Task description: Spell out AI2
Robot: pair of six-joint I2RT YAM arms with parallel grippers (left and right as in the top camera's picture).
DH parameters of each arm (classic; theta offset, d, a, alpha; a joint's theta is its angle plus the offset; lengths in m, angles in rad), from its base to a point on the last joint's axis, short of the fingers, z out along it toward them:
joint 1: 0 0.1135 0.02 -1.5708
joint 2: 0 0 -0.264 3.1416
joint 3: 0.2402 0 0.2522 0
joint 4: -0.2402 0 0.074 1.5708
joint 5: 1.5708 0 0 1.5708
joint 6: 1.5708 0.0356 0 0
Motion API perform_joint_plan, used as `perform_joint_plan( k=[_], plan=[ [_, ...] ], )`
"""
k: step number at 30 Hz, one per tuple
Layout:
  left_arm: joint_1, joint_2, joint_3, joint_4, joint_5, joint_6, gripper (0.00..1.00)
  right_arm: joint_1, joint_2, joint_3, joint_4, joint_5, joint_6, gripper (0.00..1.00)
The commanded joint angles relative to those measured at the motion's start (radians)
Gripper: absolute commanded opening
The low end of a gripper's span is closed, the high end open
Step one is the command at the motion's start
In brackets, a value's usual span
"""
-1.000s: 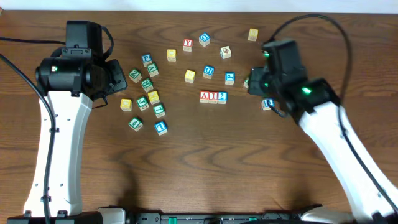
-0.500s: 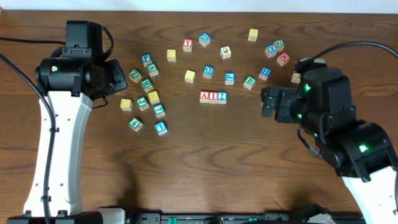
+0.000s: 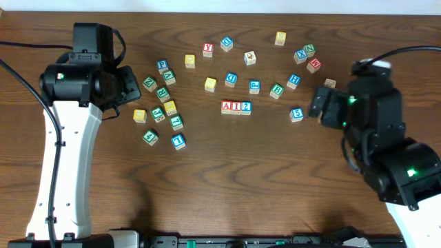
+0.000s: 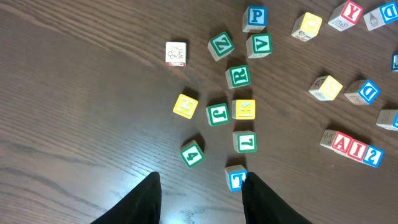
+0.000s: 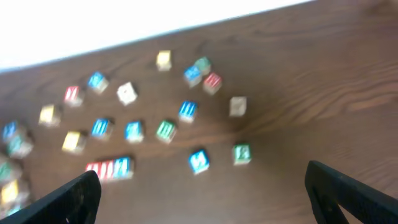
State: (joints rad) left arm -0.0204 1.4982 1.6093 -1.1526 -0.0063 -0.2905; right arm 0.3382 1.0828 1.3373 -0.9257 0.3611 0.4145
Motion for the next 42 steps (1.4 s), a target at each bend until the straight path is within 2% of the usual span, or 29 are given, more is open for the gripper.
perform_joint_plan(
  k=[1,4,8,15,22,27,34,42],
  plan=[
    [0.005,0.005,0.015,-0.003,-0.013,0.009,0.42,-0.101,-0.04,-0.026,0.064,-0.003,-0.061,0.99],
    [0.005,0.005,0.015,-0.003,-0.013,0.009,0.42,-0.203,-0.104,-0.109,0.196,-0.139,-0.146,0.99],
    [0.005,0.005,0.015,-0.003,-0.013,0.009,0.42,-0.288,-0.243,-0.301,0.389,-0.241,-0.158,0.99],
    [0.005,0.005,0.015,-0.003,-0.013,0.009,0.42,-0.321,-0.539,-0.719,0.724,-0.247,-0.158,0.99],
    [0.005,0.005,0.015,-0.003,-0.013,0.009,0.42,-0.321,-0.773,-1.065,0.931,-0.24,-0.122,0.99],
    [0.005,0.005,0.015,-0.003,-0.013,0.009,0.42,-0.322,-0.923,-1.23,0.978,-0.24,-0.066,0.99],
    [0.005,0.005,0.015,-0.003,-0.013,0.009,0.41,-0.322,-1.068,-1.334,0.969,-0.233,-0.072,0.99],
    [0.005,0.005,0.015,-0.003,-0.013,0.009,0.42,-0.318,-1.078,-1.332,0.861,-0.25,-0.103,0.99]
  ],
)
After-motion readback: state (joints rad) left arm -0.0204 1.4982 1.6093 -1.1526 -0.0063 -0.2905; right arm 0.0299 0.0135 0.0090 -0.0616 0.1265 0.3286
